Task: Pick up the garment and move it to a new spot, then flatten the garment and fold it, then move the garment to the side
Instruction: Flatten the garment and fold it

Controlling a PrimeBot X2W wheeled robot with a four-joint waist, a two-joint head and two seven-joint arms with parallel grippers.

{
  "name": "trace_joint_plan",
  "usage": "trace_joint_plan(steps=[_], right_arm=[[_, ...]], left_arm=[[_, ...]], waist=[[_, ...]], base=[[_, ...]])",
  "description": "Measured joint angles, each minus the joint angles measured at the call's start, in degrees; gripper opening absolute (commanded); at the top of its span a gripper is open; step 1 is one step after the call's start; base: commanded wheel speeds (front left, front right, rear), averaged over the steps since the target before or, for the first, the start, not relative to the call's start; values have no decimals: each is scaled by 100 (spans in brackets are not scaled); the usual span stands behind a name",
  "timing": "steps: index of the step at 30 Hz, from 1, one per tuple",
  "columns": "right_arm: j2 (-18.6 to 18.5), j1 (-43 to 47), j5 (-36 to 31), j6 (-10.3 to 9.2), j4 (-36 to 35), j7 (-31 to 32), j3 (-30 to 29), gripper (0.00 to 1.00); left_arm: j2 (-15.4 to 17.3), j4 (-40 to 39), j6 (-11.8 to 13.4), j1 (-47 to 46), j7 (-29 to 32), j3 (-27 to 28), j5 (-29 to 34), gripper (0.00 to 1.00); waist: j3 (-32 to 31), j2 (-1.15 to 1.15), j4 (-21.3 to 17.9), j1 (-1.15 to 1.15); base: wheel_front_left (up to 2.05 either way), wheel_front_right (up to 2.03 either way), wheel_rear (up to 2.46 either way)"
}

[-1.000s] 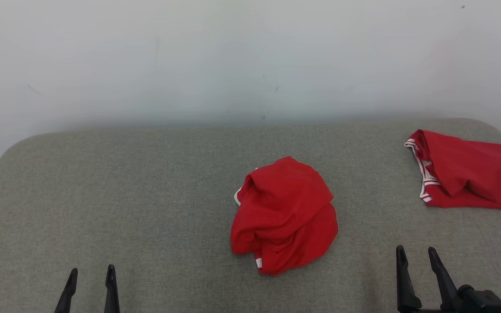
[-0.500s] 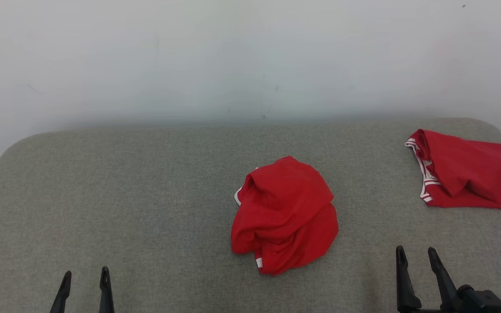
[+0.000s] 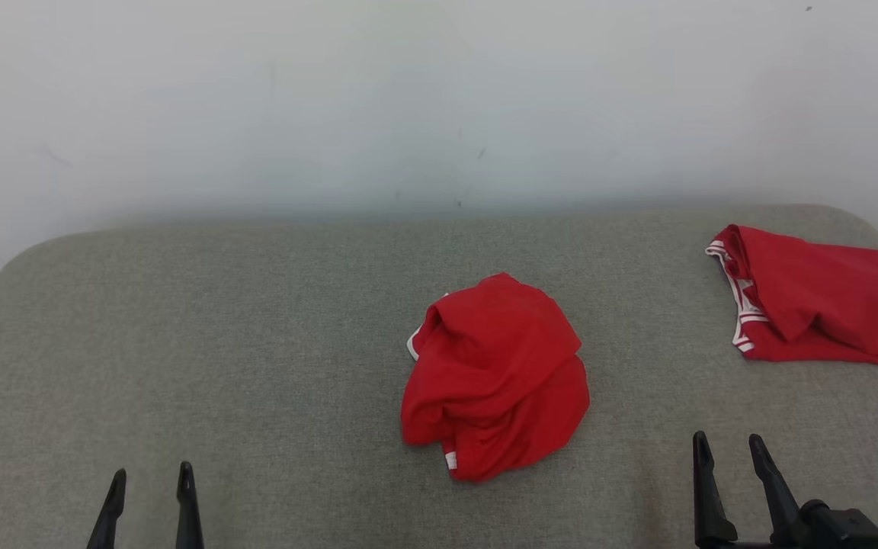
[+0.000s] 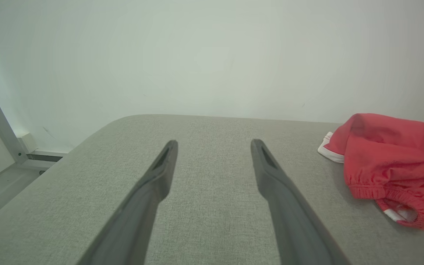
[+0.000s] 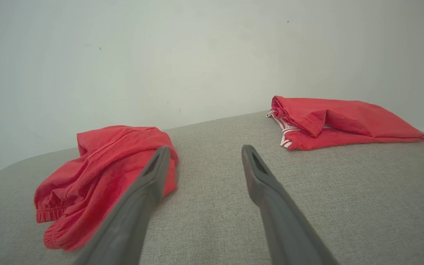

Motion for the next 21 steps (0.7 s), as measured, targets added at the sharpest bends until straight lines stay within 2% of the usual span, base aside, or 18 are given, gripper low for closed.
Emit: trace_joint_plan(steps=[9, 21], right_arm=[[1, -49, 1, 0, 4, -1, 68, 100], [0, -165, 22, 0, 20, 0, 122, 100]], left_arm=[[-104, 14, -67, -471, 0, -534, 87, 100], [-170, 891, -124, -1027, -1, -1872, -92, 100]], waist=[[72, 0, -202, 0], [307, 0, -791, 0]], base=[[0, 0, 0], [0, 0, 0]])
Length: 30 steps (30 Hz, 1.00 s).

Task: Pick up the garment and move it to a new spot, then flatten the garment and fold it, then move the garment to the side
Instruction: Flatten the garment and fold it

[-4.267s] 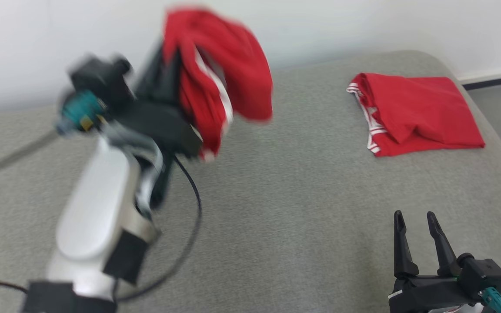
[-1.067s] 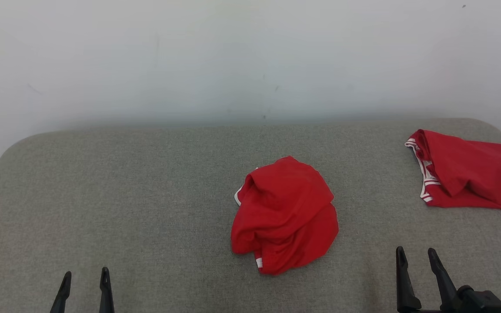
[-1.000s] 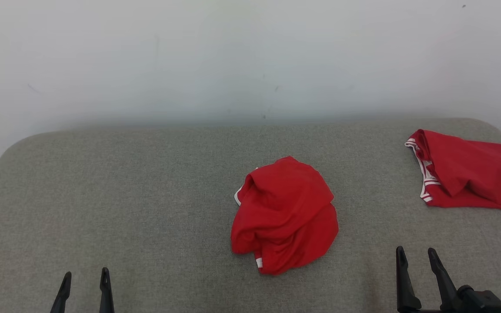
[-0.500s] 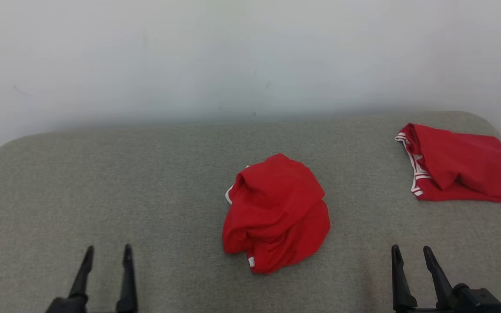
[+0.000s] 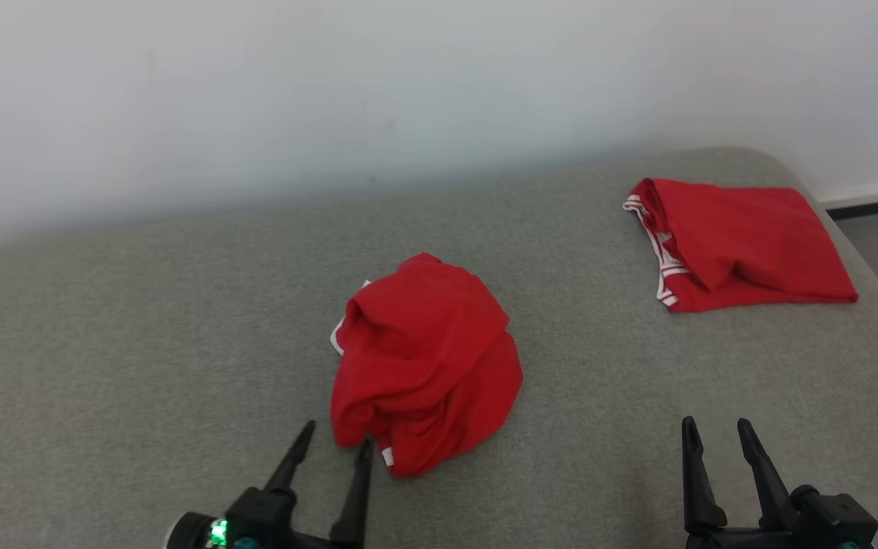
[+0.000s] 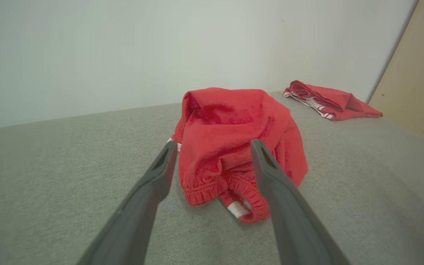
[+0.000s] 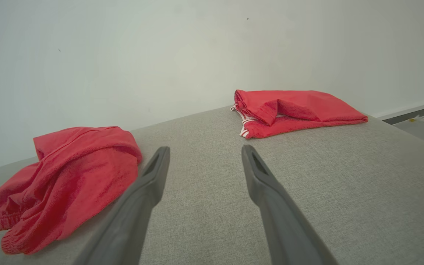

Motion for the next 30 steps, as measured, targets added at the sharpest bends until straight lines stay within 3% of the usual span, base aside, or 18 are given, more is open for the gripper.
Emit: trace_joint_plan(steps=[6, 16, 17, 18, 19, 24, 30], right_arm=[[0, -120, 49, 0, -15, 0, 12, 100], [-1, -302, 98, 0, -59, 0, 35, 100], [-1, -310, 98, 0, -63, 0, 27, 100], [-1, -311, 98, 0, -63, 0, 22, 100], [-1, -313, 98, 0, -68, 0, 15, 100], [0, -316, 97, 0, -129, 0, -46, 100], [0, -308, 93, 0, -78, -1, -112, 100]], left_arm=[[-5, 534, -2, -274, 1, -495, -56, 100], [-8, 1539, 9, -767, 1, -747, -291, 100], [-3, 1618, 10, -806, 1, -770, -316, 96], [-5, 1668, 24, -839, 1, -784, -337, 36], [-9, 1742, 60, -883, 1, -803, -377, 0], [-2, 1577, 51, -1108, 1, -1118, -545, 0], [-4, 802, 7, -1405, 1, -2027, -800, 0]], waist=[[243, 0, -270, 0], [614, 0, -652, 0], [639, 0, -680, 0], [660, 0, -706, 0], [676, 0, -729, 0], [669, 0, -751, 0], [535, 0, -635, -1]], base=[[0, 0, 0], [0, 0, 0], [0, 0, 0], [0, 0, 0], [0, 0, 0], [0, 0, 0], [0, 0, 0]])
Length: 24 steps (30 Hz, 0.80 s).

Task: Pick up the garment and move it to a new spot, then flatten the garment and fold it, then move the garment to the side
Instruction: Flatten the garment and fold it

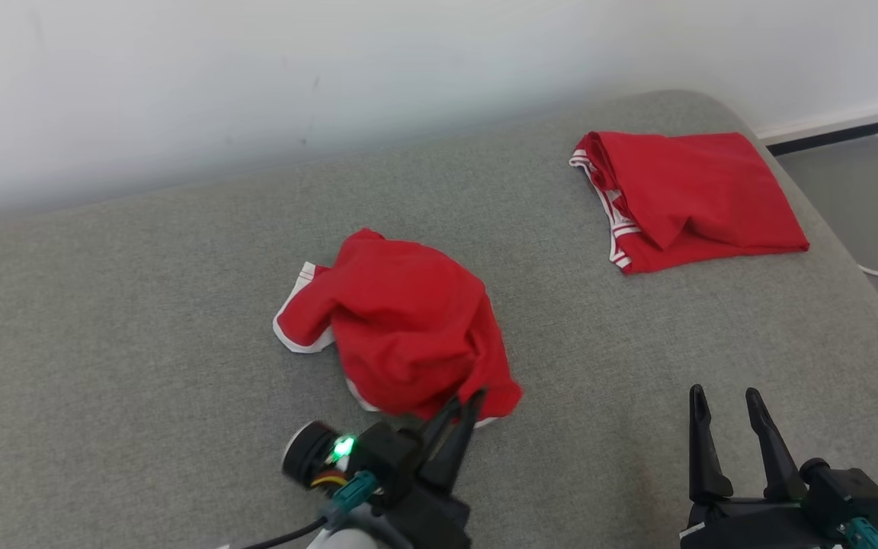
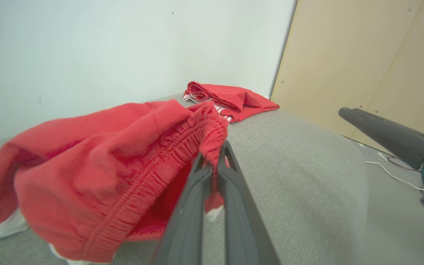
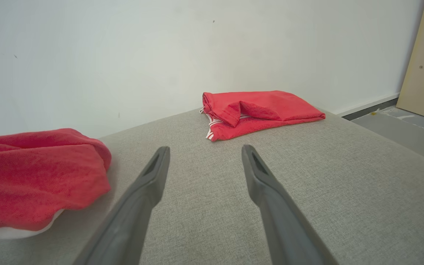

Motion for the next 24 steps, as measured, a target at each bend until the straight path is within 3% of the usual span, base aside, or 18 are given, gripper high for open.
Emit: trace_joint_plan(steps=[8, 15, 24], right_arm=[[-1, 2, 4, 0, 32, 1, -74, 100], [-1, 27, 16, 0, 86, 1, -182, 100], [1, 117, 62, 0, 107, 1, -203, 100]], left_arm=[[-2, -825, 198, -758, 0, -675, -278, 0], [4, -966, 256, -1780, 21, -1001, -403, 0], [8, -745, 521, -2958, 25, -881, -714, 0]], waist=[[-163, 0, 183, 0], [-292, 0, 319, 0], [-448, 0, 408, 0]], base=[[0, 0, 0], [0, 0, 0], [0, 0, 0]])
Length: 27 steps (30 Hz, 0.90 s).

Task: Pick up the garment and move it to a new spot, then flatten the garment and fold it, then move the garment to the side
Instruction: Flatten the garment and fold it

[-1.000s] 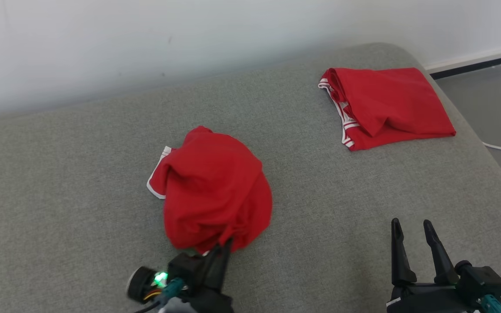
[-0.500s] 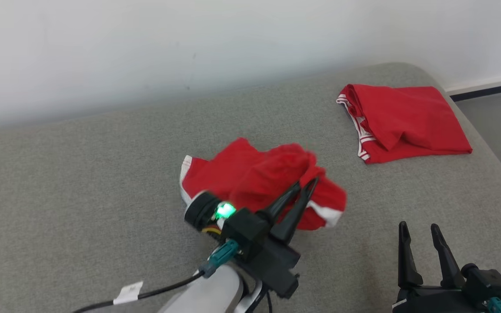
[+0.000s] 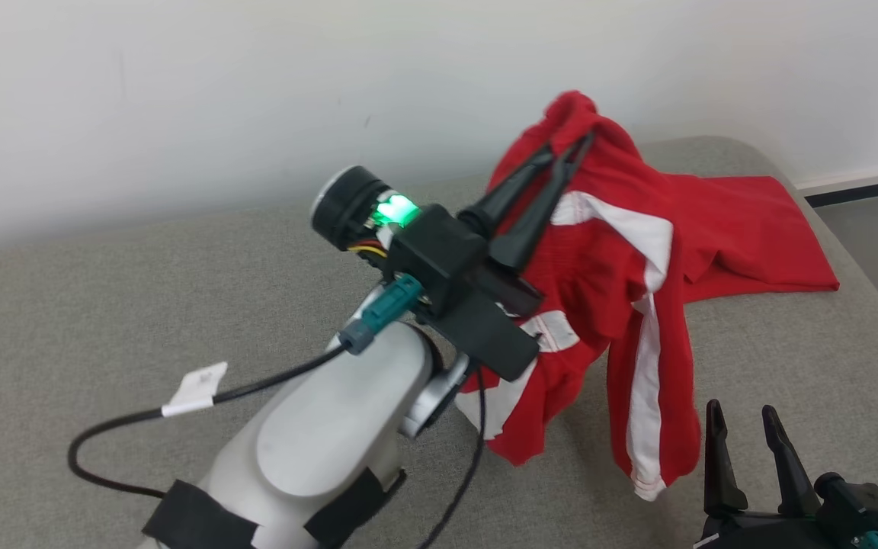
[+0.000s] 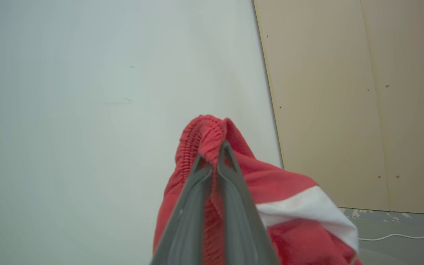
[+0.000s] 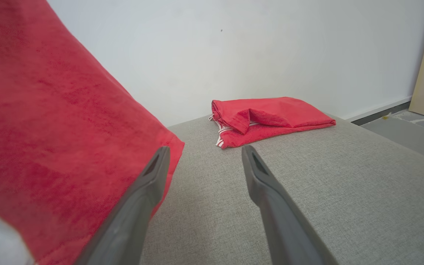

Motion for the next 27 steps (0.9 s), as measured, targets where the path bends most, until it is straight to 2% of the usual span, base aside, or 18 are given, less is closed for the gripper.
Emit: trace_joint_plan(steps=[4, 10, 17, 23, 26, 27], right_arm=[[-2, 15, 13, 0, -19, 0, -10, 100], [0, -18, 4, 0, -24, 0, -24, 100], [-1, -141, -62, 0, -35, 0, -35, 100], [-2, -219, -88, 0, 4, 0, -16, 100], [-1, -235, -112, 0, 27, 0, -12, 100], [-2, -235, -115, 0, 41, 0, -18, 100]], left_arm=[[245, 370, 99, 156, -1, 203, -111, 0], [733, 1096, 235, 877, -9, 582, -345, 0], [1277, 1757, 235, 1503, -24, 1295, -441, 0], [1469, 2186, 226, 1766, -25, 1806, -434, 0], [1456, 2260, 177, 1792, -25, 2017, -357, 0], [1425, 2251, 177, 1794, -25, 2104, -333, 29]], waist=[[39, 0, 8, 0], [196, 0, 33, 0], [433, 0, 42, 1], [545, 1, 17, 1], [557, 0, 3, 1], [549, 0, 9, 1]], base=[[0, 0, 0], [0, 0, 0], [0, 0, 0], [0, 0, 0], [0, 0, 0], [0, 0, 0]])
